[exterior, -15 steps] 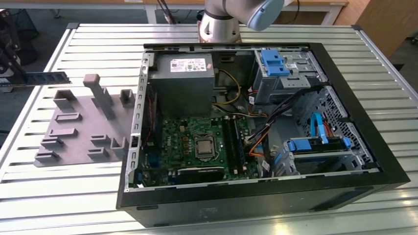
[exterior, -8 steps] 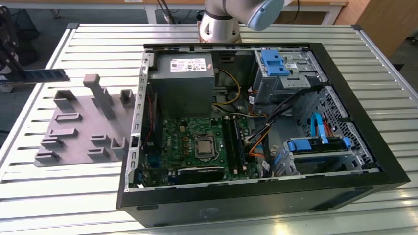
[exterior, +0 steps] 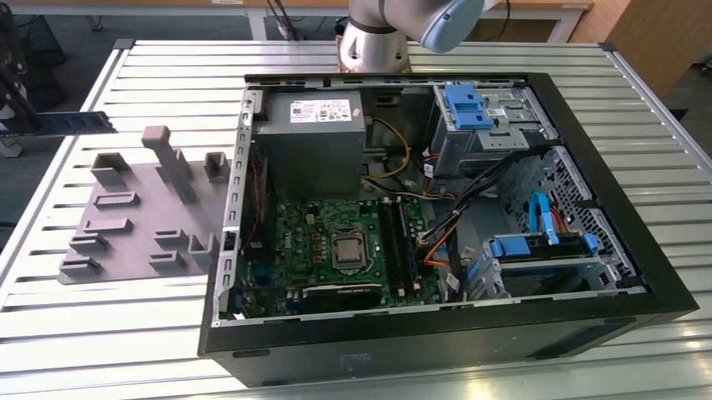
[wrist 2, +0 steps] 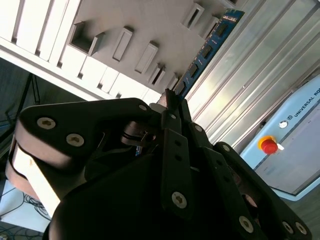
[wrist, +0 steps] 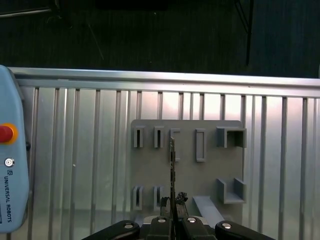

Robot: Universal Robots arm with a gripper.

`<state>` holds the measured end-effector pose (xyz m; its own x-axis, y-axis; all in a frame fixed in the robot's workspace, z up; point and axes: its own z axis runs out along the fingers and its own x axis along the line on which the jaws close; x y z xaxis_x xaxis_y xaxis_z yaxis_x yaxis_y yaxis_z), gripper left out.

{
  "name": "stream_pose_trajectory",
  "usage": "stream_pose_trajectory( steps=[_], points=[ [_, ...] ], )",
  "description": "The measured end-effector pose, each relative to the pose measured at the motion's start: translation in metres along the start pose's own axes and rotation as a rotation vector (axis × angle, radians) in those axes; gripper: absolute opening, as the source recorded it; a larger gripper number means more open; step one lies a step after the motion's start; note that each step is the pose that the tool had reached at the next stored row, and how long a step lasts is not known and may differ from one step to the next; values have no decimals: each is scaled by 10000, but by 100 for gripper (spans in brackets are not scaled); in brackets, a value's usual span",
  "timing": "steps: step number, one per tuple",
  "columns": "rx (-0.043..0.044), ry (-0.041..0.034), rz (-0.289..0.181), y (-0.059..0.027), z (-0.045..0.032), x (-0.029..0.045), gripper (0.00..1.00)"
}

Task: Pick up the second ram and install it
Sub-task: 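Pick up the second ram and move it above second insertion slot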

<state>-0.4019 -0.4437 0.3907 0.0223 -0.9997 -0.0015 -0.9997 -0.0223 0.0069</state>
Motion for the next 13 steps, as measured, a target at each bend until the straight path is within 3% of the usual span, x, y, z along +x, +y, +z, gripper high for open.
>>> stream_pose_trajectory(
  steps=[13],
  points=[
    [-3,13,1,-8,-37,-6,14]
  ],
)
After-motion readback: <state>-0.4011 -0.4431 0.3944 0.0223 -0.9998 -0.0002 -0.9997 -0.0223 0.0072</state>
